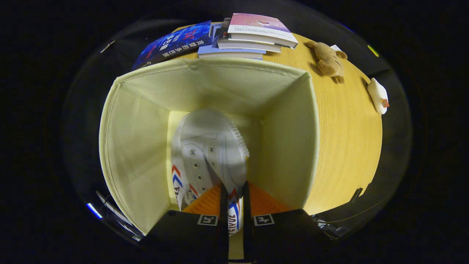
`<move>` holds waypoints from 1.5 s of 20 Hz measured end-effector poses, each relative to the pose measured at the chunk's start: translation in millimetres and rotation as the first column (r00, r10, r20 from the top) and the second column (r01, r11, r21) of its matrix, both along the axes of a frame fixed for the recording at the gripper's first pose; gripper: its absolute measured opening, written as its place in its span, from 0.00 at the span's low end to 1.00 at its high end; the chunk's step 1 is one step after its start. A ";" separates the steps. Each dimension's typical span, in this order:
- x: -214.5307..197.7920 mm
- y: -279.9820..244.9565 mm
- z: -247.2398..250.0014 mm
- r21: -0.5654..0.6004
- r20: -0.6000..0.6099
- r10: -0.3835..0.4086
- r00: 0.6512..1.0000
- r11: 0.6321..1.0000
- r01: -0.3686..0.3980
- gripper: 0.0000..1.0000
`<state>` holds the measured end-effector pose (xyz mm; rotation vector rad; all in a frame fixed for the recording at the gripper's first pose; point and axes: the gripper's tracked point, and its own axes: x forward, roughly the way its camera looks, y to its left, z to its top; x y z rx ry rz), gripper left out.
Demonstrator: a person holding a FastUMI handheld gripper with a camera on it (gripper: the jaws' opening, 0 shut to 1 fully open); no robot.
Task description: Open the storage box then place both shoes into the box .Put the left shoe in first, then the right shoe, with the right side of both shoes facing outward in a uniform manner.
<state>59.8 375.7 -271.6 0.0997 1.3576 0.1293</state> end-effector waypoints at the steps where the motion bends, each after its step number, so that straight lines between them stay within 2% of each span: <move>1: 0.1 0.4 0.8 0.004 0.010 0.006 1.000 1.000 -0.006 0.27; 3: 2.7 -5.1 1.5 -0.007 0.038 0.009 0.999 1.000 -0.008 0.31; 4: 2.7 0.8 6.7 0.048 0.041 -0.007 0.999 0.999 0.005 0.32; 6: 1.8 18.4 18.9 0.139 0.046 -0.018 0.999 0.990 0.012 0.49; 8: -4.0 22.8 31.1 0.169 0.072 -0.008 0.997 0.986 -0.004 0.84; 9: -5.5 22.5 35.0 0.176 0.087 -0.005 0.996 0.984 -0.011 0.93; 12: -12.8 16.5 53.6 0.220 0.138 -0.004 0.990 0.975 -0.027 0.97; 15: -19.2 1.4 76.5 0.274 0.194 -0.008 0.981 0.961 -0.046 0.97; 18: -24.4 -21.3 101.2 0.333 0.293 -0.008 0.956 0.938 -0.094 0.99; 24: -38.9 -104.4 134.2 0.317 0.521 -0.030 0.853 0.935 -0.160 0.99; 30: -58.9 -187.5 153.7 0.293 0.660 -0.089 0.746 0.945 -0.147 0.99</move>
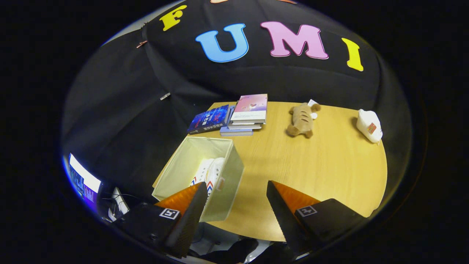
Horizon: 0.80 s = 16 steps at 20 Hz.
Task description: Open the storage box then place both shoes into the box .Put the left shoe in first, then the right shoe, with the right side of both shoes facing outward in a uniform manner.
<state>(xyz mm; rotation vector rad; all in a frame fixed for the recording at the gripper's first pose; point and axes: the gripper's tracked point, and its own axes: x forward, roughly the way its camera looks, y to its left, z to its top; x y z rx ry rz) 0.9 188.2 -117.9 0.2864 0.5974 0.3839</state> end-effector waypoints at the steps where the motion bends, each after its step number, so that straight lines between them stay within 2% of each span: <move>1: 2.2 -10.9 -2.7 -0.006 0.031 -0.010 0.999 1.000 0.010 0.99; 5: -6.2 -68.0 12.6 -0.031 0.178 -0.035 0.983 0.999 0.041 0.99; 9: -21.9 -121.3 29.3 -0.060 0.321 -0.051 0.946 0.995 0.074 0.99; 16: -40.6 -182.8 49.7 -0.038 0.436 -0.112 0.893 0.989 0.142 0.99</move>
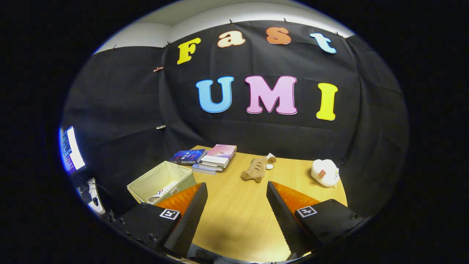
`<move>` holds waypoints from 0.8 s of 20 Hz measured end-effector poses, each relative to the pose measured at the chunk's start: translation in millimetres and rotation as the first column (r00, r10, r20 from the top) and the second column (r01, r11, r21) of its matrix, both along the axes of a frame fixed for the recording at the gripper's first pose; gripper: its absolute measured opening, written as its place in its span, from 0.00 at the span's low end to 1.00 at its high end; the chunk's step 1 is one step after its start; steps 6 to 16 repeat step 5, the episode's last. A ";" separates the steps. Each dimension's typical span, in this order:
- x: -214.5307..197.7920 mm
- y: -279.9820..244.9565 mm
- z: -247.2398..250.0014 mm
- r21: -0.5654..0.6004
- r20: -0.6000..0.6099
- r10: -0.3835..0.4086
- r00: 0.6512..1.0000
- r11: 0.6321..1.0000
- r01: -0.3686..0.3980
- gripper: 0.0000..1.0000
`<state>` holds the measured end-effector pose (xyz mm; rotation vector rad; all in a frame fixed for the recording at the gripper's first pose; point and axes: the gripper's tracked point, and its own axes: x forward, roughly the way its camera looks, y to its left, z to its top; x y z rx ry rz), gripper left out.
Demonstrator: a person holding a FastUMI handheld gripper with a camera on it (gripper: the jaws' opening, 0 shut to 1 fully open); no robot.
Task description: Open the storage box then place both shoes into the box .Put the left shoe in first, then the right shoe, with the right side of both shoes facing outward in a uniform manner.
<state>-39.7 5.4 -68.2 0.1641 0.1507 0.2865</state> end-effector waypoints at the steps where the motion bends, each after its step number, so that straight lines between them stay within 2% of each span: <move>1: -2.6 -5.1 1.2 -0.008 0.016 -0.008 1.000 1.000 0.008 0.99; 5: -18.8 -16.2 -0.3 -0.037 0.047 -0.007 0.999 0.999 0.008 0.99; 16: -18.8 -16.2 -0.3 -0.037 0.047 -0.007 0.999 0.999 0.008 0.99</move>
